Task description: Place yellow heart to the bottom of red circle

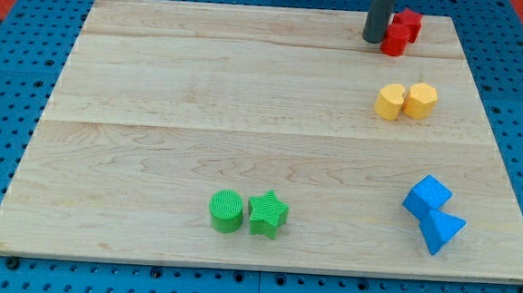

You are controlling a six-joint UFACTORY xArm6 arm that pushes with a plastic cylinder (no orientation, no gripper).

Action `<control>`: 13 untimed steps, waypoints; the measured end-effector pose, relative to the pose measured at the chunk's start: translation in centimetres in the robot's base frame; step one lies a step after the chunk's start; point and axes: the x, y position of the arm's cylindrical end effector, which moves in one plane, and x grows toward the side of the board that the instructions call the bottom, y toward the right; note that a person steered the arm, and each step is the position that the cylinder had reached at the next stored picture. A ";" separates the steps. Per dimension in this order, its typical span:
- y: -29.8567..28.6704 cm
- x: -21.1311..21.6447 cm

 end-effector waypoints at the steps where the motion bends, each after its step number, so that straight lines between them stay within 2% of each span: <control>1: -0.1 0.0; 2: -1.4 1.7; 4: 1.6 2.7; 5: -6.2 4.3; 6: -11.5 9.4; 7: -12.0 15.7; 8: -9.8 20.9; 9: -5.5 21.2; 12: -2.3 10.1; 13: -2.5 8.8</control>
